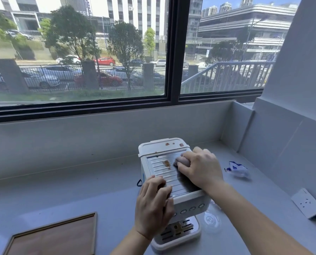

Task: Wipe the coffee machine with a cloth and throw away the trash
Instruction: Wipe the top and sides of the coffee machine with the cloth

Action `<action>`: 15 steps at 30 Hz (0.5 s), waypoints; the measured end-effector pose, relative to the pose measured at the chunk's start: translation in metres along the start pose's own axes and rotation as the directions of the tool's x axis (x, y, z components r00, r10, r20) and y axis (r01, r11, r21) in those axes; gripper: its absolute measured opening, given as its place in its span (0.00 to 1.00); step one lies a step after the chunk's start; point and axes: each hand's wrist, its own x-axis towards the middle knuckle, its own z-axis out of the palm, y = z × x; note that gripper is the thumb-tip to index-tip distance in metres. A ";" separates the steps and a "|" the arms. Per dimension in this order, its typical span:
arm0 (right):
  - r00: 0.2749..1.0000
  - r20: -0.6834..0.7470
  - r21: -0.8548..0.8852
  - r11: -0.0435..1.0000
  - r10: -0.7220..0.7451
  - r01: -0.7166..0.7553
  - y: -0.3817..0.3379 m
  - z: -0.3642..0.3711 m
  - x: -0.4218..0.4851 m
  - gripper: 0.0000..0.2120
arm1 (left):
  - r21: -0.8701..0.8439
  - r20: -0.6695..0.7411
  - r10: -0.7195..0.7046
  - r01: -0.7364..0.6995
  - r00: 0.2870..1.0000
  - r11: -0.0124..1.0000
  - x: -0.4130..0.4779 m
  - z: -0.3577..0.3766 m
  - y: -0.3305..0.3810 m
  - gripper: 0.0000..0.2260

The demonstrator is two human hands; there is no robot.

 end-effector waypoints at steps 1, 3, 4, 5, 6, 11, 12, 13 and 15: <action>1.000 -0.014 0.021 1.000 0.008 -0.008 -0.005 0.000 0.003 0.18 | 0.009 0.003 0.001 -0.001 1.000 1.000 0.000 0.000 0.000 0.08; 0.990 -0.129 0.213 0.977 0.056 -0.027 -0.008 -0.010 0.014 0.15 | 0.019 0.004 -0.003 0.003 1.000 1.000 0.001 0.000 0.000 0.08; 0.971 -0.204 0.354 0.934 0.127 -0.048 -0.006 -0.019 0.024 0.13 | 0.021 0.007 -0.010 0.010 1.000 1.000 0.001 0.001 0.000 0.08; 0.943 -0.258 0.501 0.864 0.208 -0.054 -0.004 -0.028 0.033 0.12 | 0.021 0.010 -0.016 0.016 1.000 1.000 0.001 0.000 0.000 0.09; 0.920 -0.284 0.616 0.786 0.269 -0.040 -0.003 -0.036 0.040 0.13 | 0.021 0.011 -0.020 0.020 1.000 1.000 0.001 0.000 0.001 0.09; 0.980 -0.181 0.541 0.841 0.084 0.028 0.003 -0.017 -0.013 0.17 | 0.013 0.001 -0.007 0.007 1.000 1.000 0.000 0.000 -0.001 0.09; 0.989 -0.146 0.459 0.887 0.035 0.036 0.006 -0.009 -0.029 0.16 | 0.018 0.002 -0.010 0.010 1.000 1.000 0.000 0.002 -0.001 0.09; 0.990 -0.141 0.361 0.931 -0.008 0.059 0.008 -0.002 -0.042 0.15 | 0.021 0.002 -0.015 0.015 1.000 1.000 -0.001 0.003 -0.002 0.10; 0.986 -0.145 0.239 0.964 -0.087 0.120 0.014 0.008 -0.052 0.14 | 0.008 -0.012 -0.018 0.018 1.000 1.000 -0.002 0.004 -0.003 0.10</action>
